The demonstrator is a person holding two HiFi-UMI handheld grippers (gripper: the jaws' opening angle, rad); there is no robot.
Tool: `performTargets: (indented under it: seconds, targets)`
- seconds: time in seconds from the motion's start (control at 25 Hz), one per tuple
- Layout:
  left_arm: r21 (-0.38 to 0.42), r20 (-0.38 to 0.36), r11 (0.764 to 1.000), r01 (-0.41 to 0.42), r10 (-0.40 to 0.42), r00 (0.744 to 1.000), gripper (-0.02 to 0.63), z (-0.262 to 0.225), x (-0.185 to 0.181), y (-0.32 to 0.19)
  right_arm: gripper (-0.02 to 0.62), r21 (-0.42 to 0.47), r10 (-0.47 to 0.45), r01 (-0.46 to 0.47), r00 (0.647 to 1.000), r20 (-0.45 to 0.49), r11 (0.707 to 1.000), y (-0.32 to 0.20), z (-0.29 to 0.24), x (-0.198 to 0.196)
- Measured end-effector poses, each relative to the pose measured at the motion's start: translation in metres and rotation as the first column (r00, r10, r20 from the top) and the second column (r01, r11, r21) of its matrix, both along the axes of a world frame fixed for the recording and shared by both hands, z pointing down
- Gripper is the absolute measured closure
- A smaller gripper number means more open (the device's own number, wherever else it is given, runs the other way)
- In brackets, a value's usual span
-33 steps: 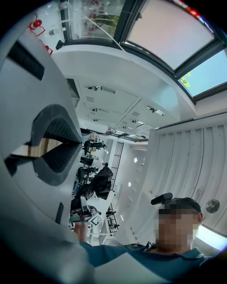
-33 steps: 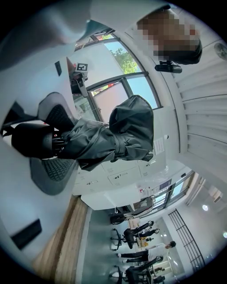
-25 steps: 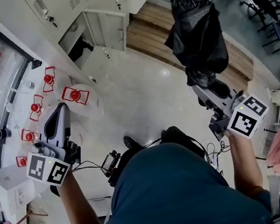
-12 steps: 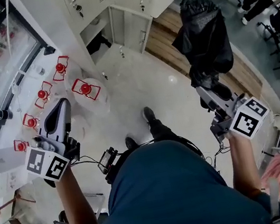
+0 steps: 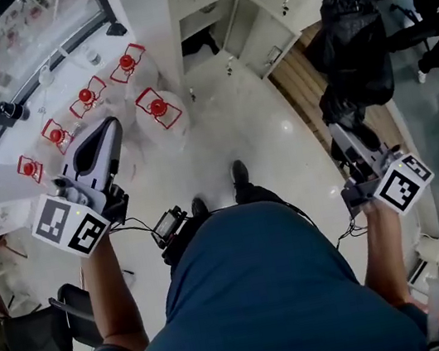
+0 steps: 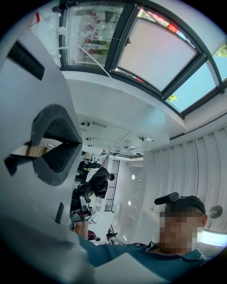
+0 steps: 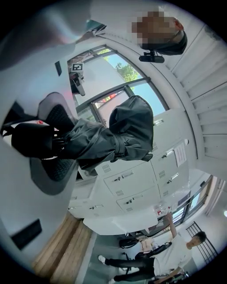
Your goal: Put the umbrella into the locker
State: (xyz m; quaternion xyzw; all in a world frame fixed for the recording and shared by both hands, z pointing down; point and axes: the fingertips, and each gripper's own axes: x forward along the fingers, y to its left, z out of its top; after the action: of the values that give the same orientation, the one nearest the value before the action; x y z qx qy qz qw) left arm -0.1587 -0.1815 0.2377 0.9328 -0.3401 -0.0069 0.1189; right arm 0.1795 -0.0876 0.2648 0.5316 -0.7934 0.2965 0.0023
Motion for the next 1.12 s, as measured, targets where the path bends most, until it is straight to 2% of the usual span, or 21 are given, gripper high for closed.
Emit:
performTargets:
  seconds: [0.16,0.44,1.12]
  targets:
    - [-0.009,-0.009,0.999,0.048,-0.048,0.999,0.588,0.005,-0.004,-0.006,0.41,-0.017,-0.048,0.048,0.999,-0.011,0.999,-0.023,0.006,-0.001]
    - [-0.014,0.005,0.997,0.08,-0.08,0.997,0.588,0.01,-0.001,-0.022,0.41,-0.044,-0.094,0.093,0.996,-0.013,0.995,-0.054,0.021,0.001]
    - [-0.078,0.064,0.988,0.133,-0.128,0.99,0.588,0.043,0.014,-0.058,0.41,-0.127,-0.175,0.175,0.985,0.013,0.976,-0.135,0.086,0.012]
